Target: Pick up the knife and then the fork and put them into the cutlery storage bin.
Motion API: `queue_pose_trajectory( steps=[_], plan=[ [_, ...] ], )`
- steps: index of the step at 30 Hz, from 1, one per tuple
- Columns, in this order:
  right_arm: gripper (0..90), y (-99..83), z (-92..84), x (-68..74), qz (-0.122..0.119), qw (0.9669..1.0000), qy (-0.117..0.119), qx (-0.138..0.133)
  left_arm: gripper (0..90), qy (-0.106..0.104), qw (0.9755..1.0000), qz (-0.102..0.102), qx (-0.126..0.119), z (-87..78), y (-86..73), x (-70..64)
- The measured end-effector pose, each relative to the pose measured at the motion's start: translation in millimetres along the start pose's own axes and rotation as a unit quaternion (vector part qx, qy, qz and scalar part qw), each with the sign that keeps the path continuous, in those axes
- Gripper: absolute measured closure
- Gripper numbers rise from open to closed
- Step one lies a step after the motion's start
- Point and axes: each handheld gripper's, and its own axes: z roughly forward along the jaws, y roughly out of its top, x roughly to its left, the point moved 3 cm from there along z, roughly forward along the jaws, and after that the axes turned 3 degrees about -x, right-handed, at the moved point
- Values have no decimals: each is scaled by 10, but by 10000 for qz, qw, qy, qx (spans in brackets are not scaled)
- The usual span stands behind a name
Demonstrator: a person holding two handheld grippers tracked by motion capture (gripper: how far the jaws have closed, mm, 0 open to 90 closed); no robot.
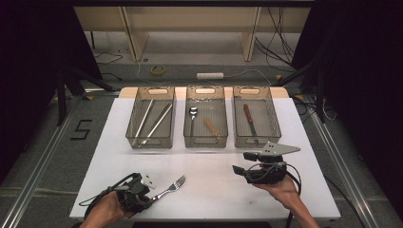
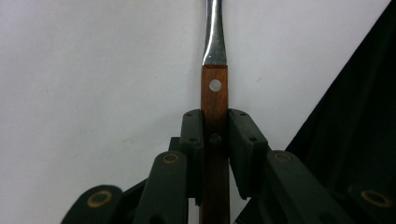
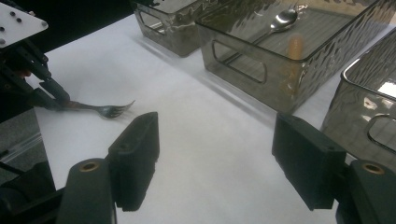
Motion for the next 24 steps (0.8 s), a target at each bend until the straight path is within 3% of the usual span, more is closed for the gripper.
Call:
queue_pose_trajectory(
  steps=[4,9,15,24],
  plan=[
    [322,13,12,45,-94,9999,82,-13,761,-106,9998,90,-157,-35,61,-20],
    [304,78,51,227,-370,9989,291,-66,760,-351,9987,229,-306,-51,241,-92],
    [278,95,163,485,-775,9951,609,48,761,-523,9971,499,-241,-10,450,-190],
    [258,33,333,701,-1319,9880,704,386,761,-811,9940,714,-192,61,745,-245]
  ],
)
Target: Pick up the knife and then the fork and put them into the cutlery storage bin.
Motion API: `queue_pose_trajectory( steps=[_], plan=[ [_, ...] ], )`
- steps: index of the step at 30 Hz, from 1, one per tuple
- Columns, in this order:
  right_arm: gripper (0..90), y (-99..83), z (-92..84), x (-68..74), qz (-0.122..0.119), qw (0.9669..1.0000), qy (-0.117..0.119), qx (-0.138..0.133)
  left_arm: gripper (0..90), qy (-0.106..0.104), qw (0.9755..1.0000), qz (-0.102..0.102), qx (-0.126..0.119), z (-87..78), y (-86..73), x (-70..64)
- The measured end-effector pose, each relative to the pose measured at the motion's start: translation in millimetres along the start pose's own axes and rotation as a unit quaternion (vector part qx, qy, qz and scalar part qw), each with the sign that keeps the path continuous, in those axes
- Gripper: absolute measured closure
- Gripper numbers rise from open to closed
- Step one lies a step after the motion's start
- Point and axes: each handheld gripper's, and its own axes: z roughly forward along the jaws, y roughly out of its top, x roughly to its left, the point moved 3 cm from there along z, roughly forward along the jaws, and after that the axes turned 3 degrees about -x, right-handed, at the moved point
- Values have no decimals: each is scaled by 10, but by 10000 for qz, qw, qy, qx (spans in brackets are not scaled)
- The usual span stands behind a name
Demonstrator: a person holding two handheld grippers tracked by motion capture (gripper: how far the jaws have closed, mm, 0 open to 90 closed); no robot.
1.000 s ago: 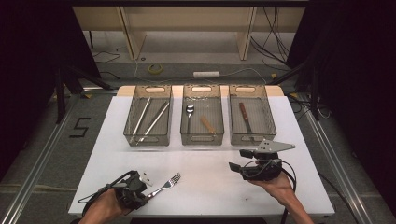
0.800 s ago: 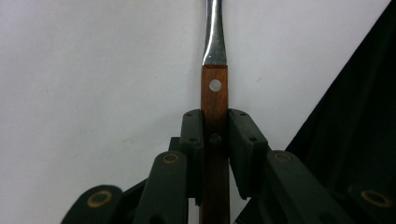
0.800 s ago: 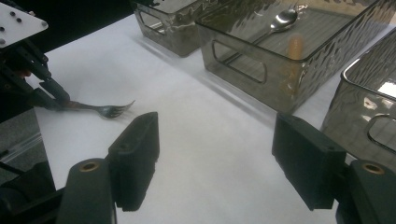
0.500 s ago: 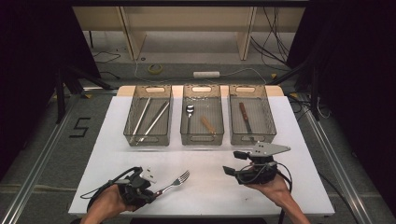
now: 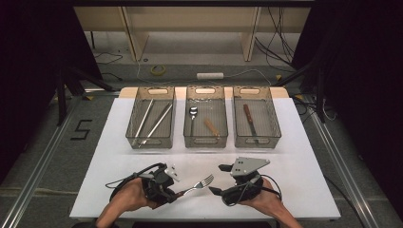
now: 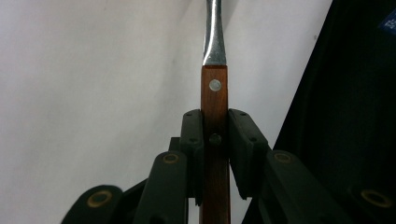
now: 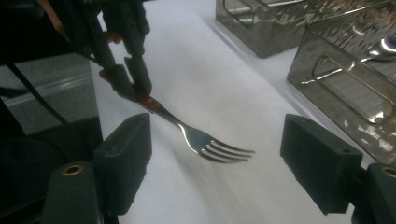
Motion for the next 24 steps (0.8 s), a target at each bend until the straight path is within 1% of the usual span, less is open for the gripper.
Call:
queue_pose_trajectory(
  steps=[4,5,7,8,9,12,15,21,22,24],
  plan=[
    [256,-9,64,45,-126,9999,31,107,761,-122,9999,45,-12,22,80,-17],
    [256,-13,78,59,-185,9997,34,154,761,-106,9999,63,28,25,98,-7],
    [258,-20,117,91,-279,9993,53,235,761,-117,9999,7,-8,36,123,-3],
    [259,-24,133,99,-335,9991,50,267,761,-135,9999,49,13,41,136,-1],
    [261,-29,151,110,-386,9987,51,320,760,-132,9999,39,3,44,150,-2],
    [268,-45,214,146,-497,9977,93,442,761,-231,9997,44,35,62,186,-6],
    [277,-67,281,177,-684,9959,121,583,760,-321,9995,16,40,66,213,-3],
    [301,-93,371,217,-894,9931,221,728,761,-401,9992,27,52,61,247,-7],
    [304,-102,391,223,-945,9923,247,760,761,-390,9992,22,15,60,263,-7],
    [308,-132,435,234,-1077,9903,279,833,760,-450,9990,16,40,61,280,-9]
  ],
)
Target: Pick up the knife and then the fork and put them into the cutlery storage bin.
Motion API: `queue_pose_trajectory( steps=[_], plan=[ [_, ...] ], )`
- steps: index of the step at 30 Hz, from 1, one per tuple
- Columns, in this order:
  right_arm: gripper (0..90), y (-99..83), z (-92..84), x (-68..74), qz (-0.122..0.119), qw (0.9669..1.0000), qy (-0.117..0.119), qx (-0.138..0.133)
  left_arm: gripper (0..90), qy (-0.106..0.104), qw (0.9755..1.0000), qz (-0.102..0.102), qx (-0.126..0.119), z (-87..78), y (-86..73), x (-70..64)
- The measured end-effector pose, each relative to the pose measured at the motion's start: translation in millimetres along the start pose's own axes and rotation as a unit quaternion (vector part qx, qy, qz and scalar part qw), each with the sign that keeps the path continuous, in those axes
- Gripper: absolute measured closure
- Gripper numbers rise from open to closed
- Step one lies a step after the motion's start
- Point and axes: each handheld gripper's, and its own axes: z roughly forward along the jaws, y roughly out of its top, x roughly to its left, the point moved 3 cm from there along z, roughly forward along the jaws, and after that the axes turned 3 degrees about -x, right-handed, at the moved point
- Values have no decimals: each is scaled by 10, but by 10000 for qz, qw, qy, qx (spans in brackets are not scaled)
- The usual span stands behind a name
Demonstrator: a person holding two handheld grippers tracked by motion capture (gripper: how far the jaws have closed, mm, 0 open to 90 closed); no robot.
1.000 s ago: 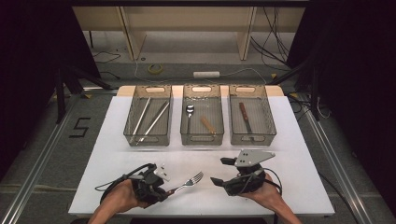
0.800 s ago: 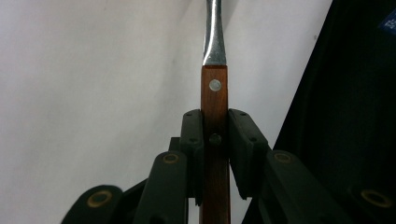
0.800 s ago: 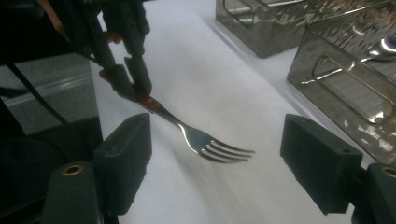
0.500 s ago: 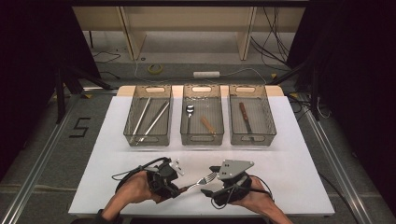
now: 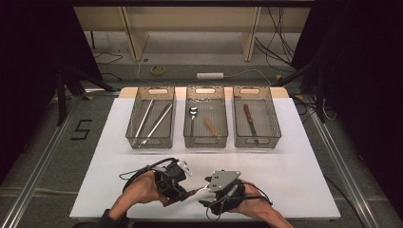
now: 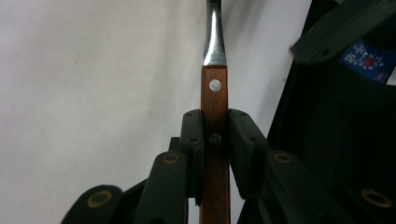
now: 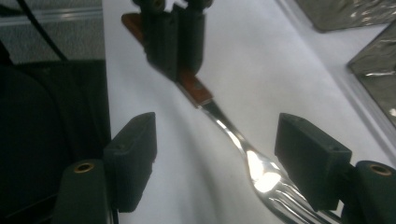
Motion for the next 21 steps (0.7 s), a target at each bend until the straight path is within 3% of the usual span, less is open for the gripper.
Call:
queue_pose_trajectory(
  steps=[7,8,11,12,21],
  plan=[
    [346,-20,102,15,-203,9997,-16,160,760,-100,9999,42,66,35,51,-16],
    [354,-9,105,38,-128,9997,-16,210,760,-95,9999,46,59,36,57,-18],
    [383,-4,142,65,-313,9991,-71,290,760,-159,9998,58,52,29,76,-29],
    [394,-12,165,60,-538,9980,-58,315,760,-158,9998,74,72,28,82,-33],
    [516,10,205,129,-860,9956,-133,337,760,-252,9996,70,71,52,111,-89]
  ],
)
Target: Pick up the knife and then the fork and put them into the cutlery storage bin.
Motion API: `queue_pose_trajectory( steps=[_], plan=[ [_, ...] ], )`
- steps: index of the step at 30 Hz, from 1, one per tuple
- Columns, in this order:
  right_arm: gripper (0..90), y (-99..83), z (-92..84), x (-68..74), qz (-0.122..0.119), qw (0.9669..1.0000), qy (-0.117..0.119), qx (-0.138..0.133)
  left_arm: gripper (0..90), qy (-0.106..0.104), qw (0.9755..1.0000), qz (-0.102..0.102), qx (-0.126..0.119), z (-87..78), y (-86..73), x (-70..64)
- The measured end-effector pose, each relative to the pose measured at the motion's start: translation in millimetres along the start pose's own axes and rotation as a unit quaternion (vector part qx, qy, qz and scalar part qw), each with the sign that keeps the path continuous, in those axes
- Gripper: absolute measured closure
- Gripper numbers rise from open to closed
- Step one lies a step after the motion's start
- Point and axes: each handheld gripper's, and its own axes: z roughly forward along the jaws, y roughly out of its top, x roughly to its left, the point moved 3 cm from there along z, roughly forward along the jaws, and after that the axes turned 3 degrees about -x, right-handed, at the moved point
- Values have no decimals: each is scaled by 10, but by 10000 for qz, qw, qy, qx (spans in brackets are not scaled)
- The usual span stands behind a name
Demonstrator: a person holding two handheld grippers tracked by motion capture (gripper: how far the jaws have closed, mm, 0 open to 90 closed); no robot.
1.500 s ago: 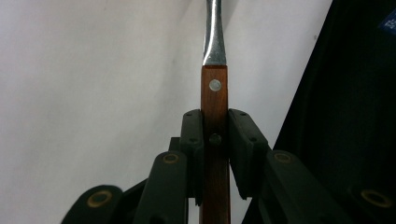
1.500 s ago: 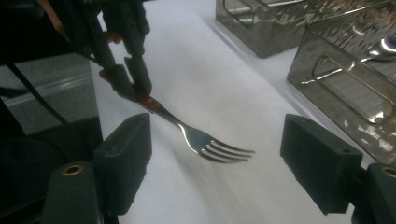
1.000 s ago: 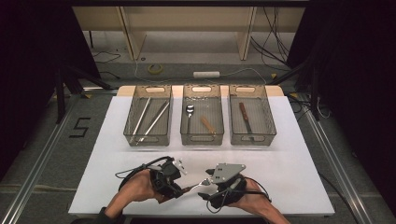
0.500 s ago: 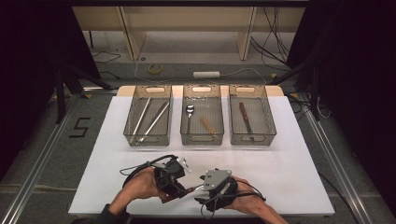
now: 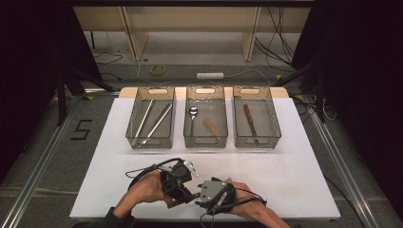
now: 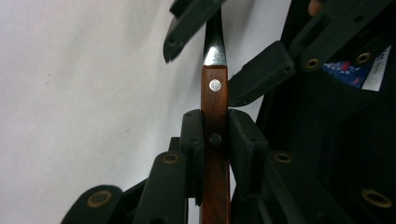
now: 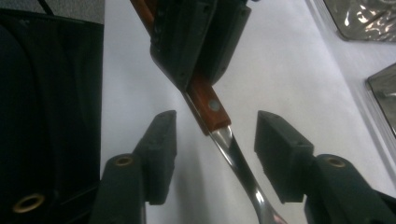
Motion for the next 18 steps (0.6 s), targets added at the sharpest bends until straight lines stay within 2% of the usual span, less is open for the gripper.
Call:
queue_pose_trajectory(
  steps=[4,8,10,12,14,15,18],
  plan=[
    [587,4,7,12,-162,9999,-3,-2,760,-21,10000,38,28,-8,15,-21],
    [670,9,-11,31,-227,9997,-31,23,760,-42,10000,68,33,-8,20,-22],
    [686,12,-11,30,-297,9995,-62,-10,760,-75,10000,50,21,-9,21,-28],
    [707,11,-14,43,-324,9995,6,28,759,-75,10000,41,0,-13,23,-30],
    [727,13,-10,43,-446,9990,-49,43,758,-90,10000,37,-15,-15,25,-34],
    [738,13,-14,52,-478,9988,61,97,758,-101,9999,27,-26,-18,26,-35],
    [767,10,-10,70,-640,9979,75,107,755,-157,9999,18,-58,-31,24,-21]
  ],
)
